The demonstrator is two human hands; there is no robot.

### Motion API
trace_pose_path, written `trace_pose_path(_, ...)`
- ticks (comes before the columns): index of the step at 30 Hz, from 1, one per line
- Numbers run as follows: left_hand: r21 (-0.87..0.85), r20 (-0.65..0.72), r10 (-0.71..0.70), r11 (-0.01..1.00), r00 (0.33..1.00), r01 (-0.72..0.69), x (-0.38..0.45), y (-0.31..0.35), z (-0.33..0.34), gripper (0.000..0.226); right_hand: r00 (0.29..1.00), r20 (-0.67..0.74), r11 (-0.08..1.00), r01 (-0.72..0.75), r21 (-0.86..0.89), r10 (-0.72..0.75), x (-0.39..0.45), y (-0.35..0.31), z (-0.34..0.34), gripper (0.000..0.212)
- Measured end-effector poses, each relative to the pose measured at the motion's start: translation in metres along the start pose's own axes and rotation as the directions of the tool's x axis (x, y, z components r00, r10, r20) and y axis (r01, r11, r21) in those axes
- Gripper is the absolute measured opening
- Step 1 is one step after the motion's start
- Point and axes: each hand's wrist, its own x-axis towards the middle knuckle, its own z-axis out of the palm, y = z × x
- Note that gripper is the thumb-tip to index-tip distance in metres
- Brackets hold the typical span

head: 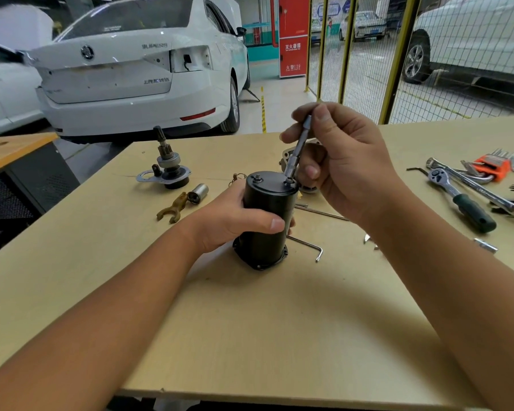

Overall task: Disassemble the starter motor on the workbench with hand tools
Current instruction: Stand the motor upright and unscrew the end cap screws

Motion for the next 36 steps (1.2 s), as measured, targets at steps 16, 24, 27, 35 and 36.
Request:
trace_pose_path(16,-0.034,0.075,0.049,0.998,0.996,-0.046,-0.005,0.000,-0.014,0.054,0.933,0.057,0.729,-0.239,-0.641,0.357,0.004,0.033,-0.051,0.022)
trace_pose_path(24,-0.082,0.056,0.021,0.996,0.998,-0.016,-0.005,-0.006,-0.020,0.054,0.975,-0.068,0.852,-0.218,-0.477,0.211,0.007,0.029,-0.047,0.022)
trace_pose_path(27,-0.070,0.056,0.014,0.997,0.998,-0.010,-0.007,-0.006,-0.021,0.057,0.968,-0.038,0.773,-0.222,-0.595,0.249,0.005,0.031,-0.047,0.021)
trace_pose_path(35,-0.055,0.054,0.002,0.998,0.999,0.001,-0.005,-0.008,-0.023,0.054,0.957,-0.164,0.737,-0.289,-0.612,0.239,0.008,0.040,-0.045,0.019)
trace_pose_path(36,-0.057,0.055,-0.001,0.998,0.998,0.004,-0.005,-0.009,-0.023,0.054,0.950,-0.200,0.752,-0.311,-0.581,0.239,0.008,0.041,-0.046,0.019)
